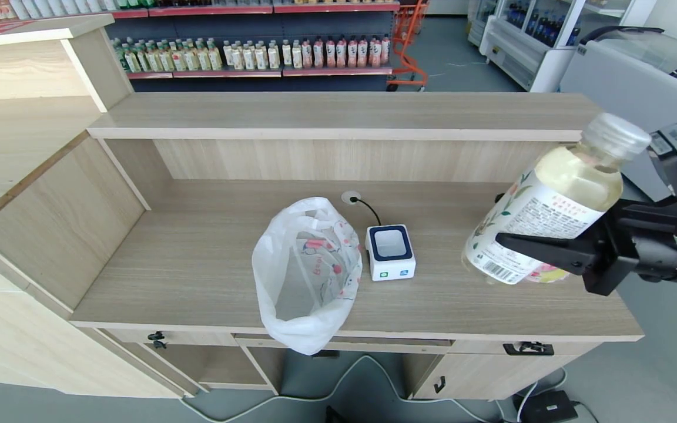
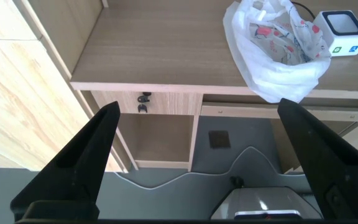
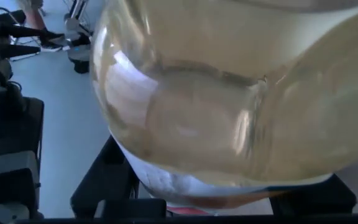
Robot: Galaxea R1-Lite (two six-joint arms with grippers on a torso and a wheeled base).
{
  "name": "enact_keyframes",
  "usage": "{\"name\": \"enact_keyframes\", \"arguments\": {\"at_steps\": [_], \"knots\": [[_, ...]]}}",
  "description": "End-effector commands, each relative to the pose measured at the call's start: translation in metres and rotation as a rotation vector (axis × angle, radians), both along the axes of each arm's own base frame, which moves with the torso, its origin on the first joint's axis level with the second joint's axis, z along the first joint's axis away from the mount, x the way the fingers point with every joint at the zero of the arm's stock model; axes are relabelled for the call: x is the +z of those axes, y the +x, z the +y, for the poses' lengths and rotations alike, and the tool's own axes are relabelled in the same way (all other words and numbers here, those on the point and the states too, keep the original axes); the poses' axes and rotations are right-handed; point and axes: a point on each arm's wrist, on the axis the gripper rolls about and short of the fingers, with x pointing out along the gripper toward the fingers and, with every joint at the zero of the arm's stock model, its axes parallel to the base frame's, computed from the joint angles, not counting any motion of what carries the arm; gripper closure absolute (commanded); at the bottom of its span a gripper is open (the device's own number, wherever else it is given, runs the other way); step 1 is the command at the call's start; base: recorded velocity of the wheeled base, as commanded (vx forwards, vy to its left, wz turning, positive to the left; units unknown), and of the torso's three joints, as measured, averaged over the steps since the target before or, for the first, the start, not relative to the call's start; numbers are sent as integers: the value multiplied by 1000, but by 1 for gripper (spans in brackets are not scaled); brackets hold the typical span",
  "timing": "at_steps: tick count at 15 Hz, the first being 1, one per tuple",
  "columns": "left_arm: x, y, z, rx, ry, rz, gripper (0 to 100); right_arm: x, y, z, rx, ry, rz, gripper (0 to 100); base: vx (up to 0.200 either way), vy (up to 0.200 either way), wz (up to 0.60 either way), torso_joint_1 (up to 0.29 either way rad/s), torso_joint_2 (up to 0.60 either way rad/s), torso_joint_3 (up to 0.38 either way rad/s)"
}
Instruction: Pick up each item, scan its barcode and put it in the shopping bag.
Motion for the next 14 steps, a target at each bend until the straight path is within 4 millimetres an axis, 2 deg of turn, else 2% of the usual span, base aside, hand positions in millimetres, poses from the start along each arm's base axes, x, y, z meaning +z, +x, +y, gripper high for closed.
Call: {"name": "enact_keyframes", "arguments": {"at_steps": [1,3,4,5,7,10,14], "knots": [[0,0,0,0,0,0,0,-34,76,-13,-124,-80,-109,100,0,0,0,0,0,0],[0,0,0,0,-2,0,0,-44,116,-9,-125,-113,-229,100,0,0,0,0,0,0],[0,0,0,0,-2,0,0,-46,127,-7,-122,-120,-265,100,0,0,0,0,0,0],[0,0,0,0,0,0,0,-49,150,-3,-124,-138,-345,100,0,0,0,0,0,0],[0,0,0,0,0,0,0,-57,177,3,-117,-169,-448,100,0,0,0,0,0,0],[0,0,0,0,0,0,0,-74,204,15,-86,-201,-554,100,0,0,0,0,0,0],[0,0,0,0,-2,0,0,-89,223,35,-38,-207,-627,100,0,0,0,0,0,0]]}}
